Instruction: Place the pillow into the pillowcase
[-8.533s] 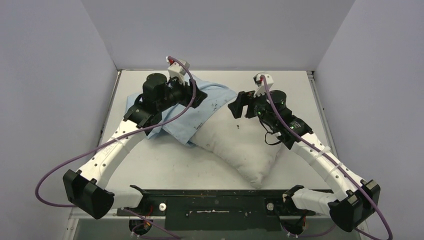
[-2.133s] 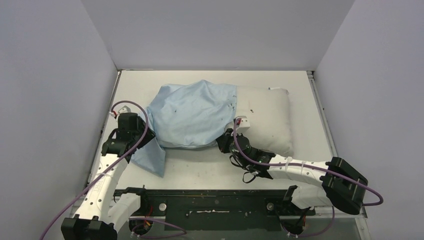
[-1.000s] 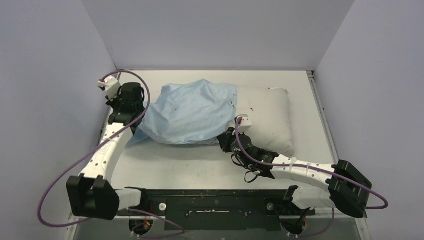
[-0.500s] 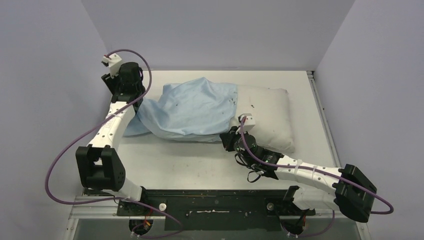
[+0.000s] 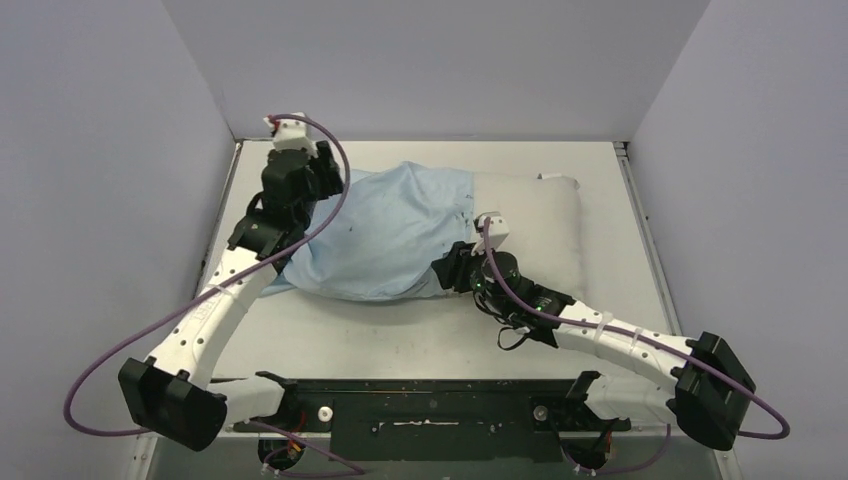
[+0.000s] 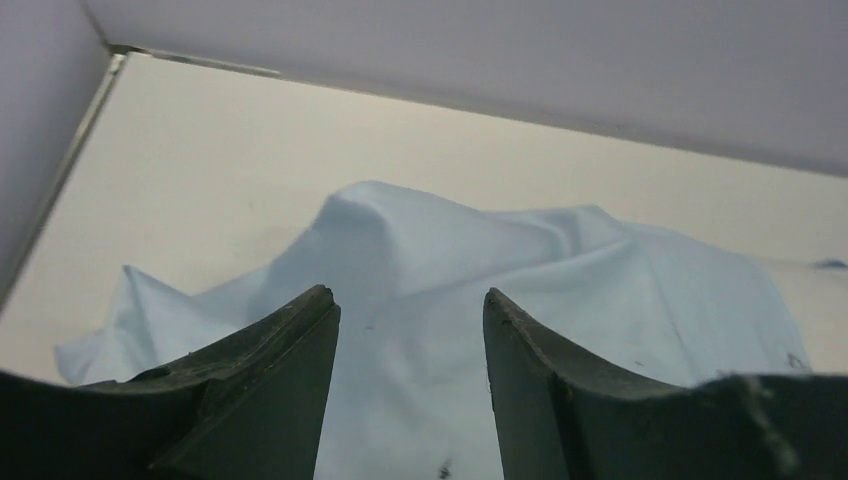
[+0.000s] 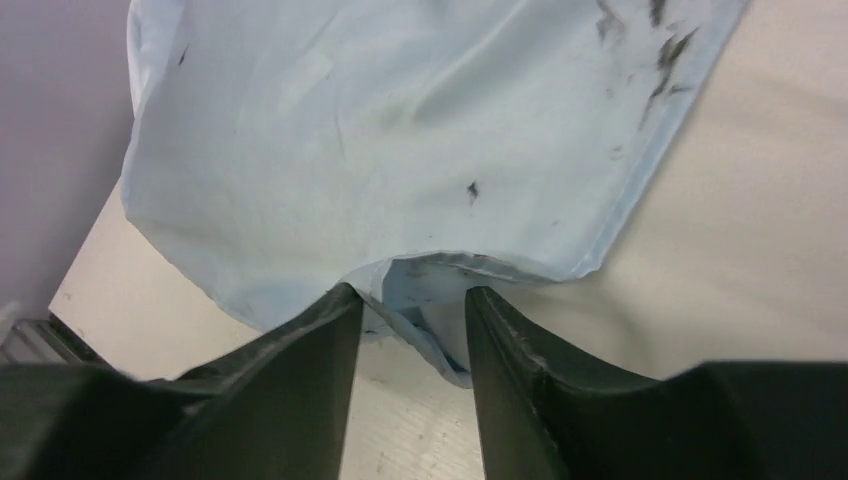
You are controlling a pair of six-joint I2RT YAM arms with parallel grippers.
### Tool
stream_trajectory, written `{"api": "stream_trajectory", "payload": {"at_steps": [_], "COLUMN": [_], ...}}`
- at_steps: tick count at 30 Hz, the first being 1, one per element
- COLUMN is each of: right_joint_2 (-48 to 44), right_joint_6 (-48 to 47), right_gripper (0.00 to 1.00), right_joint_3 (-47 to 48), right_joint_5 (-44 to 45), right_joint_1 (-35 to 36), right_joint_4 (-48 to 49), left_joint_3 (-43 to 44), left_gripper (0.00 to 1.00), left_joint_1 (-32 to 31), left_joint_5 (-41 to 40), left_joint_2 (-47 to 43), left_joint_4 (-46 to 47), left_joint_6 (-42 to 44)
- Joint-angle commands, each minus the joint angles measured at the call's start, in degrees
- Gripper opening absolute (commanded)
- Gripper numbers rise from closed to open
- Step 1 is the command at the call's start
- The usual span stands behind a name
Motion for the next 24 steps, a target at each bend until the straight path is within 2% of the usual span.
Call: {"api": "stream_trajectory", "payload": {"at_steps": [1,6,10,18,24], "right_joint_2": [-3.65,-6.64,-8.30,-8.69,-6.45], "right_joint_6": [-3.56,-7.98,-8.13,-6.64,-4.53], "right_gripper": [0.51,0.82,0.95,0.97,0.94], "right_joint_3": [4.63,9.21,11.51,12.27,6.82], "right_joint_5": [-3.11,0.09,-3.52,-15.96,-33.94], "right_joint_1": [-4.04,-9.75,-18.48,-40.76,-58.09], "right_joint_4": [-5.64,-14.12,-17.14,-20.54,-16.39], "left_joint_3": [1.28,2.65,7.08,16.30,28.64], "left_gripper": [0.53,0.54,0.55,0.57,0.60], "left_joint_1": [-8.21,-17.65,-22.35,-26.20,-28.70], "left_joint_5": [6.18,3.66,1.84,0.67,-3.53], "left_joint_2": [1.50,4.01,10.64,25.56,38.04], "left_joint_4": [-3.86,-0.31,0.67,9.90,6.86], "left_joint_6": [0.92,2.38,3.66,5.63,7.80]}}
